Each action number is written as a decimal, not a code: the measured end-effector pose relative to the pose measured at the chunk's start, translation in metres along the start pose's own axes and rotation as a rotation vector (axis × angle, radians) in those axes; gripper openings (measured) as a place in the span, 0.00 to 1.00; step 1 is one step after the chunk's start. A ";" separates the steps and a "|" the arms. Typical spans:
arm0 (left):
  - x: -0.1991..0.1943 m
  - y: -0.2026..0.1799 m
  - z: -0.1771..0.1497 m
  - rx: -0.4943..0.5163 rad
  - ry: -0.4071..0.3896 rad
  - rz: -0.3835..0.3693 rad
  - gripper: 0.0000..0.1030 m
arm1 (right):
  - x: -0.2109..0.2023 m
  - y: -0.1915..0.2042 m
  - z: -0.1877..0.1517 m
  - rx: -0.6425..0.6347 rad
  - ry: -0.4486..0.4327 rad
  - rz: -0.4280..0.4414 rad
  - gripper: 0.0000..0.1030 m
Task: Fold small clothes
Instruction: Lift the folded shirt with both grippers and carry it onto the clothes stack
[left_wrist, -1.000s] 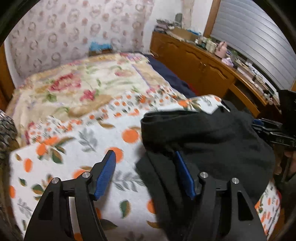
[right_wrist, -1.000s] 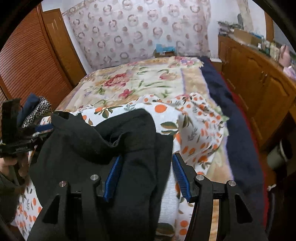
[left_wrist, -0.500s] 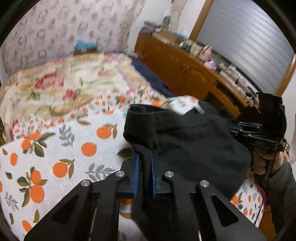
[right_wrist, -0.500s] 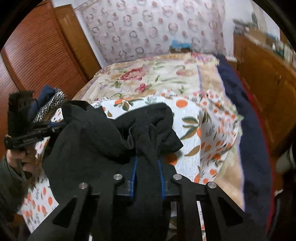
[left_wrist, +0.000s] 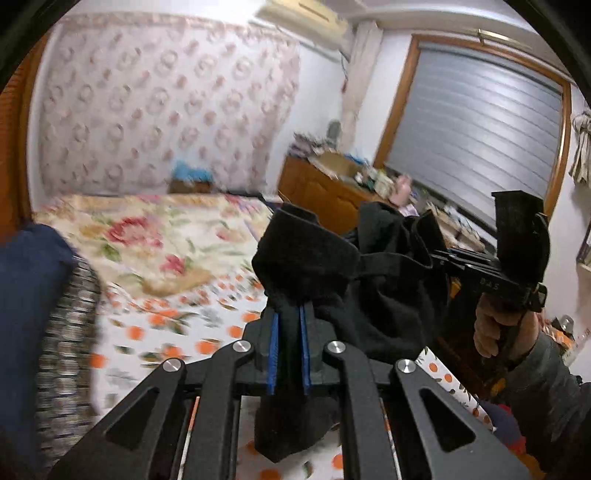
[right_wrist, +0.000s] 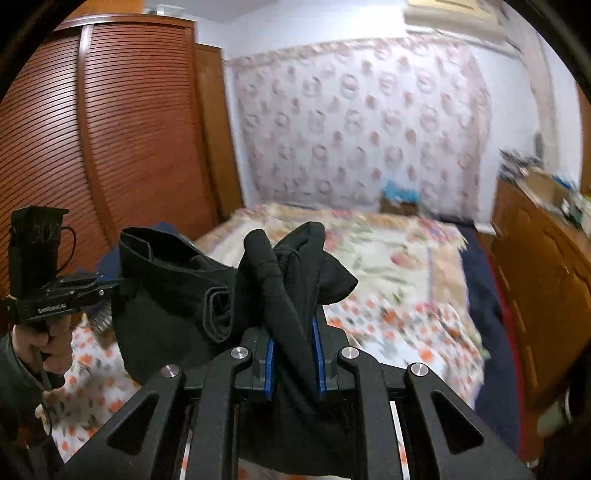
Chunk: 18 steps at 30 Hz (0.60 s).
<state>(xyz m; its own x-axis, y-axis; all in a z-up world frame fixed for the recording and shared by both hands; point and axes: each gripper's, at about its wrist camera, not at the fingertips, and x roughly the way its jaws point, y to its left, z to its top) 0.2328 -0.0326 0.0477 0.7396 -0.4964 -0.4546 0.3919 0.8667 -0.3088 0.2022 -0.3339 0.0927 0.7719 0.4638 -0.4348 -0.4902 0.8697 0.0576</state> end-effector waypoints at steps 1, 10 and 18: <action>-0.015 0.008 0.003 -0.005 -0.025 0.016 0.10 | 0.004 0.009 0.008 -0.016 -0.011 0.015 0.16; -0.121 0.089 -0.001 -0.094 -0.199 0.261 0.10 | 0.103 0.089 0.088 -0.179 -0.052 0.175 0.16; -0.153 0.161 -0.035 -0.204 -0.222 0.443 0.10 | 0.249 0.142 0.157 -0.320 0.009 0.296 0.16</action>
<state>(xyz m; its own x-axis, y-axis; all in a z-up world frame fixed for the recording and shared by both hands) 0.1636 0.1816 0.0388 0.9165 -0.0433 -0.3976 -0.0822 0.9525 -0.2933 0.3881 -0.0679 0.1333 0.5759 0.6828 -0.4496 -0.7919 0.6025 -0.0994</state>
